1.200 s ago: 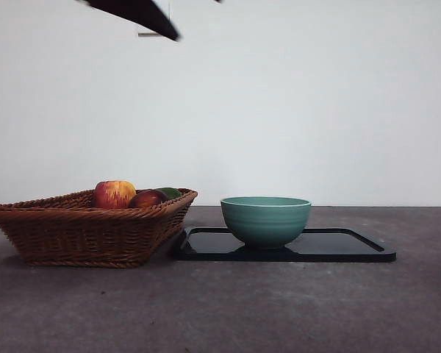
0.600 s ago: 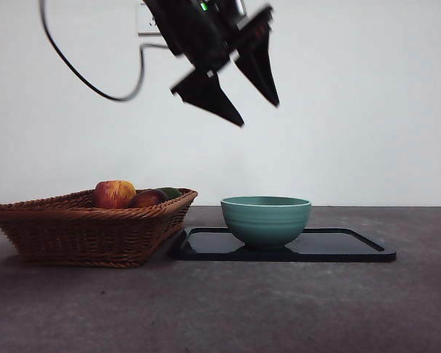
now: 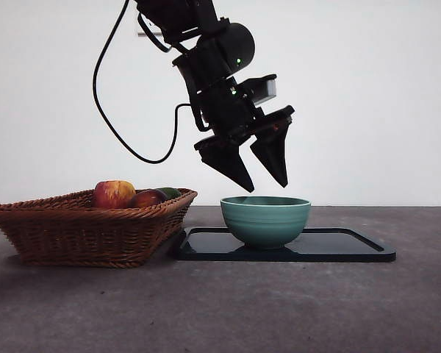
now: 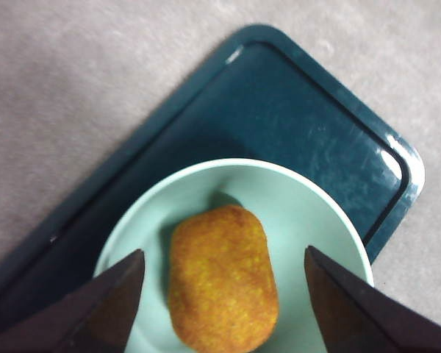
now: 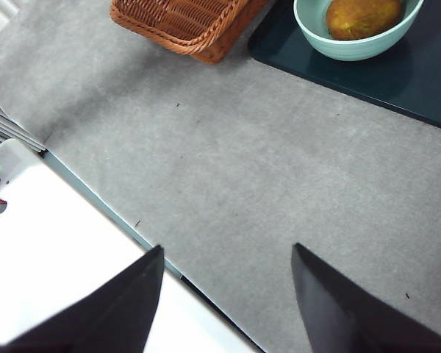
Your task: Pick up the wifruite, put it on the bowl, pick up the plate, put it on desk
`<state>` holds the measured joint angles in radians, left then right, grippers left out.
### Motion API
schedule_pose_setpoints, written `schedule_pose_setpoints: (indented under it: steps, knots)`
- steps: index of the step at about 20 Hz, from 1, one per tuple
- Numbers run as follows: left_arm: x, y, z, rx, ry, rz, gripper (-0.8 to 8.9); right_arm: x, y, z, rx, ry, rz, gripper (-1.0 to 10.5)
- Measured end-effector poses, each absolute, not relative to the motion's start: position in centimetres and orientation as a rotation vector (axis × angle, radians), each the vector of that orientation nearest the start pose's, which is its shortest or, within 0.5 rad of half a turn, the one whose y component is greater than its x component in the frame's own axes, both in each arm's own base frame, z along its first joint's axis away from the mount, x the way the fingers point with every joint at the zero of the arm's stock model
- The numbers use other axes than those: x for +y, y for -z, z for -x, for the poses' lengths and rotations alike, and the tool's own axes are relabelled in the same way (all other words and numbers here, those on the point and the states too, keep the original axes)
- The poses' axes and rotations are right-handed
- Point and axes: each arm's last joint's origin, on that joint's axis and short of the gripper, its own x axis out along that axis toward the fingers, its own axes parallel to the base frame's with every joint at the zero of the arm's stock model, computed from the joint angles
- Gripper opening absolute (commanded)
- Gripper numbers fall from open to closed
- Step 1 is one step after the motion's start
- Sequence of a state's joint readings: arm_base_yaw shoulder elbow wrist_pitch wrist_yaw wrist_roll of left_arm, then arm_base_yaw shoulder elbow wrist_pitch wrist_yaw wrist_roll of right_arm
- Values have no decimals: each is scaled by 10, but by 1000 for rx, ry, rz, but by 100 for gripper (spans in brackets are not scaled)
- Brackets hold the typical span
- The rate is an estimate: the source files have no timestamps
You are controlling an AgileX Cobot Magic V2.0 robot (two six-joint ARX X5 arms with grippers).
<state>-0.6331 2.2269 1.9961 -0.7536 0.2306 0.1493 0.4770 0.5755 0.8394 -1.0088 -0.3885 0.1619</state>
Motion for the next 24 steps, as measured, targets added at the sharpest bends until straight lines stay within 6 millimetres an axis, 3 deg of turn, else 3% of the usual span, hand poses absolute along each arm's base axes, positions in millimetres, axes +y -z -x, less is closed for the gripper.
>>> schedule_pose_setpoints:
  steps: [7,14,22,24]
  knots:
    - [-299,-232,-385,921,853,-390,344,50,-305,-74,836,-759,-111,275]
    - [-304,-210,-386,974,838,-425,344,50,-304,-73,844,-756,-112,275]
    - [-307,-203,-386,988,802,-458,339,50,-304,-73,844,-756,-112,275]
    - [-307,-203,-385,990,801,-460,285,50,-304,-73,844,-756,-112,275]
